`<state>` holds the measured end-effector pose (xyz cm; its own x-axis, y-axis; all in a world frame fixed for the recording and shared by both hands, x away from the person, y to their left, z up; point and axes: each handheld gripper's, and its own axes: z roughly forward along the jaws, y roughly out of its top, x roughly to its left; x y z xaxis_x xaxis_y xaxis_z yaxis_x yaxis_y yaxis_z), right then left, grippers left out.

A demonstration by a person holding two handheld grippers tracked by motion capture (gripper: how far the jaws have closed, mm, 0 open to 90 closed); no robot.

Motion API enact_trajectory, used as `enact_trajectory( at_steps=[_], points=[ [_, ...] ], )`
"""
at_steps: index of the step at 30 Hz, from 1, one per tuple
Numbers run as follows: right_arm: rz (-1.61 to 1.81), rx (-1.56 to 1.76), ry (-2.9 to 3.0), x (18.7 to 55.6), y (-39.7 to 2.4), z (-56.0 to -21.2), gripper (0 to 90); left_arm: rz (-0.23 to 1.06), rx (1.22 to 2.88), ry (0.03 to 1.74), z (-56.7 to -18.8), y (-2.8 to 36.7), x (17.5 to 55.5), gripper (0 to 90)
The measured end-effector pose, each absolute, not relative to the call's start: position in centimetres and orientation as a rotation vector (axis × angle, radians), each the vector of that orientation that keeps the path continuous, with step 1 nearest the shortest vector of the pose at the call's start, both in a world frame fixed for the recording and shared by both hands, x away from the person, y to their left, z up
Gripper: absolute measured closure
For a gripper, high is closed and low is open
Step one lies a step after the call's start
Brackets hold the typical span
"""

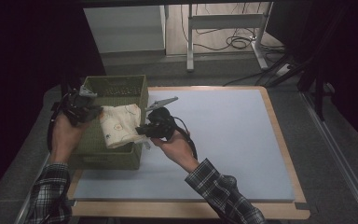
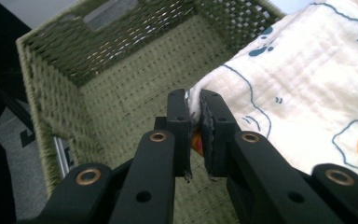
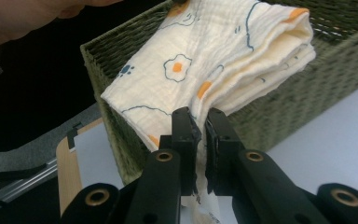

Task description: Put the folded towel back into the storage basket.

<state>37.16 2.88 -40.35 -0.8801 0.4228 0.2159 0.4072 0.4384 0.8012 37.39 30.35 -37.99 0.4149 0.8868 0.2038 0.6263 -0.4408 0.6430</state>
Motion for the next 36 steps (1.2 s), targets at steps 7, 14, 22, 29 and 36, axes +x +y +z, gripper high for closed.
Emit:
enact_trajectory(
  at_steps=[7,14,22,29,36],
  points=[
    [1.458,0.749,2.672,36.9,5.3,-41.2,83.5,0.747,2.203,1.321,-38.5,31.7,37.3,83.4],
    [1.437,0.752,2.686,36.9,7.0,-42.2,83.3,0.750,2.199,1.356,-39.4,33.0,37.2,83.4],
    [1.399,0.771,2.704,36.7,9.0,-43.4,82.9,0.737,2.215,1.370,-40.6,33.4,37.6,83.4],
    [1.360,0.786,2.723,36.5,9.9,-44.4,82.3,0.718,2.232,1.366,-41.7,33.0,38.0,83.2],
    [1.319,0.806,2.742,36.3,10.0,-45.0,82.2,0.688,2.247,1.353,-42.6,32.4,38.4,82.9]
  ],
)
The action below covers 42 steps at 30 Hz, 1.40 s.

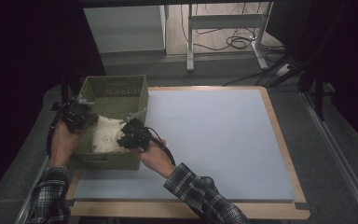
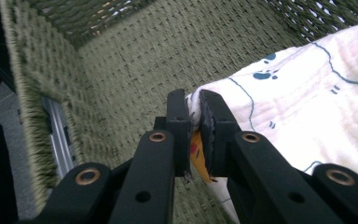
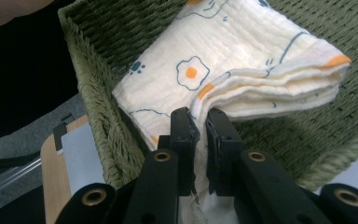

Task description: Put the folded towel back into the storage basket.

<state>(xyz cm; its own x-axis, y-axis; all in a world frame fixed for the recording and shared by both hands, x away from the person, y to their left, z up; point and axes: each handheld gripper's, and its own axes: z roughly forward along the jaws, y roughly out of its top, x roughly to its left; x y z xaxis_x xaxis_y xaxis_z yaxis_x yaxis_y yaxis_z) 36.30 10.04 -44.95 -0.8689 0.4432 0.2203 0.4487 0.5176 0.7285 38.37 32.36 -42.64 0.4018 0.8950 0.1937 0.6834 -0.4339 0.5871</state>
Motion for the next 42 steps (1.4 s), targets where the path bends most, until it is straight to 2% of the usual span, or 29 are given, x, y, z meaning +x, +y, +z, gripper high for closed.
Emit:
enact_trajectory(
  at_steps=[8,10,12,22,25,34,37,42],
  points=[
    [-1.282,-0.798,-2.757,35.8,10.2,-45.3,81.7,0.657,2.269,1.341,-43.7,31.8,38.6,82.6],
    [-1.279,-0.788,-2.767,35.7,10.2,-45.3,79.0,0.654,2.269,1.346,-44.0,31.7,38.8,81.4],
    [-1.289,-0.776,-2.756,35.7,10.3,-45.2,72.6,0.656,2.263,1.349,-44.1,31.7,38.8,74.7],
    [-1.345,-0.783,-2.781,36.5,9.3,-44.1,66.8,0.679,2.206,1.348,-43.6,31.4,38.8,60.9],
    [-1.352,-0.777,-2.796,36.6,8.9,-43.9,64.2,0.676,2.201,1.346,-43.6,31.1,38.8,54.1],
    [-1.400,-0.726,-2.866,36.3,7.9,-43.1,52.8,0.664,2.139,1.343,-43.4,30.3,39.0,39.5],
    [-1.434,-0.718,-2.878,36.3,7.2,-42.6,46.6,0.644,2.127,1.341,-43.3,29.8,39.2,30.7],
    [-1.454,-0.722,-2.885,36.4,6.3,-42.2,41.8,0.622,2.111,1.336,-43.2,29.2,39.4,25.3]
  ],
)
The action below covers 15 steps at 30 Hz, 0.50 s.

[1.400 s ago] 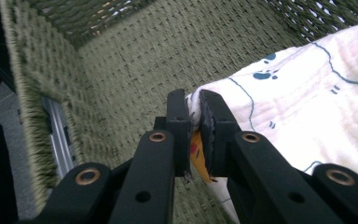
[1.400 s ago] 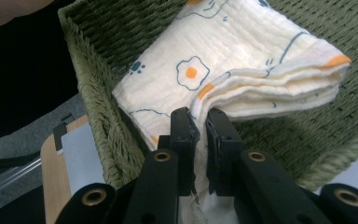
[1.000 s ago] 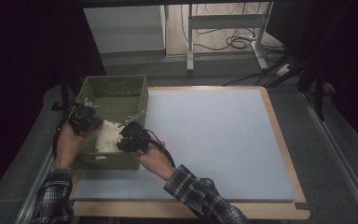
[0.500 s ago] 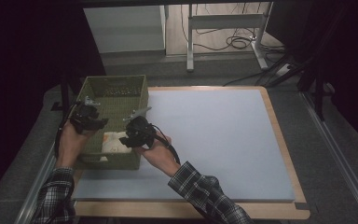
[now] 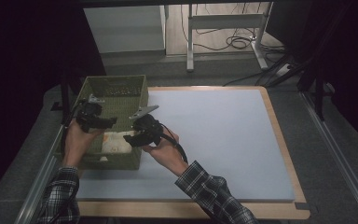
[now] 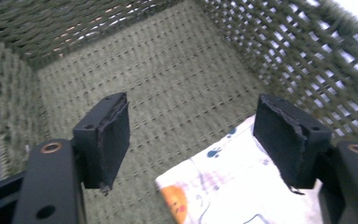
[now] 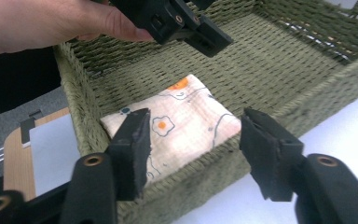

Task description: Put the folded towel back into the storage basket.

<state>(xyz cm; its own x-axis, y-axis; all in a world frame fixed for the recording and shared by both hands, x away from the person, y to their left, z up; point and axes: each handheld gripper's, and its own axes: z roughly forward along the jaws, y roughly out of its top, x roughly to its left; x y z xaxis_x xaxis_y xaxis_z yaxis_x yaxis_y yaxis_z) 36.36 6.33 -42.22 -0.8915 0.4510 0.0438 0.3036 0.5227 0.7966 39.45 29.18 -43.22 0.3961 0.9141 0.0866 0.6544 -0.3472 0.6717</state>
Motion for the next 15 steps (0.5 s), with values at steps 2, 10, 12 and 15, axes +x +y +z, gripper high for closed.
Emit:
enact_trajectory(
  at_steps=[2,10,12,15],
  points=[
    [1.303,0.642,2.582,36.4,5.9,-42.1,38.9,0.602,2.100,1.331,-43.1,28.9,39.5,24.0],
    [1.276,0.651,2.579,36.7,3.4,-42.5,32.4,0.490,2.108,1.297,-43.0,27.6,40.0,18.7],
    [1.281,0.656,2.577,36.8,3.0,-42.5,32.2,0.472,2.113,1.296,-42.9,27.3,40.2,18.1],
    [1.278,0.672,2.582,36.9,1.7,-42.7,29.5,0.444,2.113,1.291,-42.7,26.8,40.4,17.0]
  ],
)
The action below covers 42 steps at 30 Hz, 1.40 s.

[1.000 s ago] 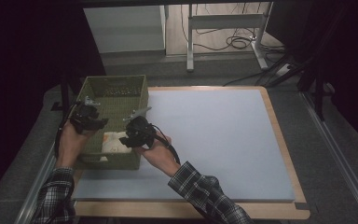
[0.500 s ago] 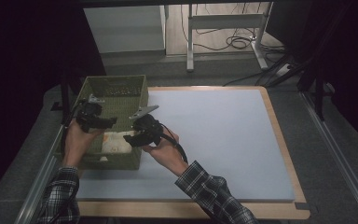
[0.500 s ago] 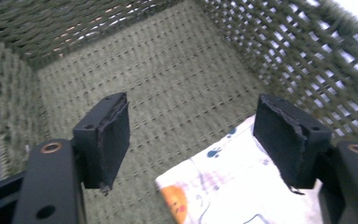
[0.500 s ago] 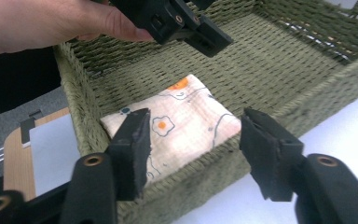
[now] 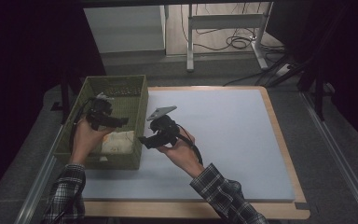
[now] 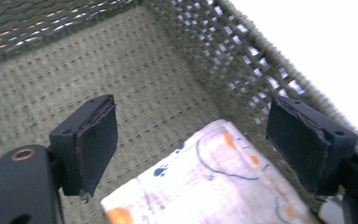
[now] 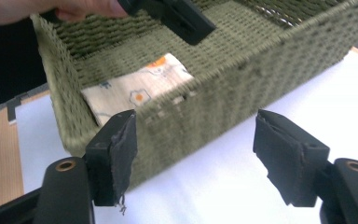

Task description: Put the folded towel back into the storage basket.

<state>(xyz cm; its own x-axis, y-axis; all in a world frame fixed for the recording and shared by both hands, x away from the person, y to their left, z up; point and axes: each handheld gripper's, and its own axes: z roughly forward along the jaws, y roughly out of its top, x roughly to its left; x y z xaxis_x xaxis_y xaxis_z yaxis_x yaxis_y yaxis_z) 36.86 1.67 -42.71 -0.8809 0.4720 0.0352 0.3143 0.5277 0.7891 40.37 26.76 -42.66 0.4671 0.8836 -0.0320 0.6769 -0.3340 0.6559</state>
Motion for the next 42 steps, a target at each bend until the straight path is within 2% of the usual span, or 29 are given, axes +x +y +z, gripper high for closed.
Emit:
enact_trajectory(
  at_steps=[13,25,33,42],
  points=[
    [1.204,0.718,2.596,36.9,-2.9,-43.8,23.5,0.373,2.143,1.221,-40.4,23.2,40.9,13.2],
    [1.191,0.769,2.593,36.4,-7.5,-44.7,17.5,0.303,2.162,1.130,-40.7,16.9,41.1,6.1],
    [1.151,0.803,2.579,35.7,-11.9,-45.9,14.6,0.273,2.165,1.040,-42.4,11.0,40.4,3.8],
    [1.112,0.879,2.539,34.9,-16.8,-47.9,11.9,0.272,2.173,0.974,-45.8,6.9,38.6,3.0]
  ],
)
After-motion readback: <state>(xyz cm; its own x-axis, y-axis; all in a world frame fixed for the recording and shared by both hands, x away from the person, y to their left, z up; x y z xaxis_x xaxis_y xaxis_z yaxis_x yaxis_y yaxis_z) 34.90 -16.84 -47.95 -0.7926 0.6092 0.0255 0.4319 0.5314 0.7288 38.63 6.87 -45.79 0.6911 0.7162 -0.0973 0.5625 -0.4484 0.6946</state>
